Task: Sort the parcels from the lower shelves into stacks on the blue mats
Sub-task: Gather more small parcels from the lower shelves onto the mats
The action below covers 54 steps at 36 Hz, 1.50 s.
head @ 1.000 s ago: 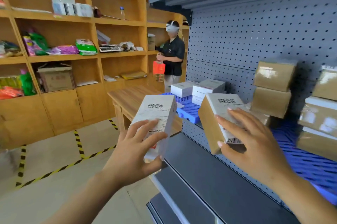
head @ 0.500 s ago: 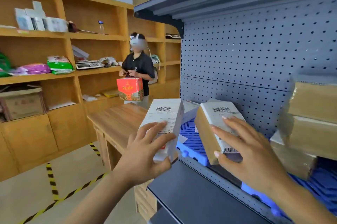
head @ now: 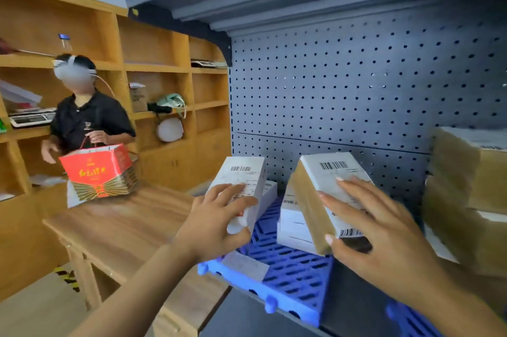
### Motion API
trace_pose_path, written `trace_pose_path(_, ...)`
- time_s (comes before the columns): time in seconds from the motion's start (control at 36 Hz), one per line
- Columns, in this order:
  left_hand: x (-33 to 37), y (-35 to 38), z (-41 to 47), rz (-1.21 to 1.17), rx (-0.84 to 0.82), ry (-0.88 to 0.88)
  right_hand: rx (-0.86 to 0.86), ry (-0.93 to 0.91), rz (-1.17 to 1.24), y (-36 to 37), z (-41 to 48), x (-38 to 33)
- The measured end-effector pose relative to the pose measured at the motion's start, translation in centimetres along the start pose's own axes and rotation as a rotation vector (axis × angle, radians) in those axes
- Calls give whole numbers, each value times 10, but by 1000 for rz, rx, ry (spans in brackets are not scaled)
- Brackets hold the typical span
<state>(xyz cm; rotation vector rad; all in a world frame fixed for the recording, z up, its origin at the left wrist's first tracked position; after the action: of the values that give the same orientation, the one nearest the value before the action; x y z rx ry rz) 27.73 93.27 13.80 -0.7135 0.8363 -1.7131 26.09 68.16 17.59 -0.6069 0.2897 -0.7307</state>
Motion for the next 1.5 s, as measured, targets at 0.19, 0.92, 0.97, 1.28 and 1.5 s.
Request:
trace_pose_path(0.19,-34,31,43,3,-165,65,-29,90,-101,12,18,-2)
trace_pose_path(0.92,65,-20,58,-476,-47,607,8,257,-414,-11,26,-60)
trace_pose_path(0.97,78,-26,58,-537,-28,606,37,253,-416,-22,25,-65)
trace_pose_path(1.28,153,-58,61,-777,133,597,217,215,-388,-102,18,-59)
trace_pose_path(1.5,212,-76,75,-876,189,532,268,141,-358,-161,4,-25)
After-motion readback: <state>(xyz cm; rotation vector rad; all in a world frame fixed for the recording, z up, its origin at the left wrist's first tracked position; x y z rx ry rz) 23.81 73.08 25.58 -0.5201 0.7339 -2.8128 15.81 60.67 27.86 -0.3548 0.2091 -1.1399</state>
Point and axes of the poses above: each hand's wrist, its own z-axis towards the middle knuckle, its own y-axis out of the palm, x = y × z, the point moved 8 cm from there along z, towards the middle knuckle, and after that the axes turned 4 degrees about x, right-handed, at the moved point
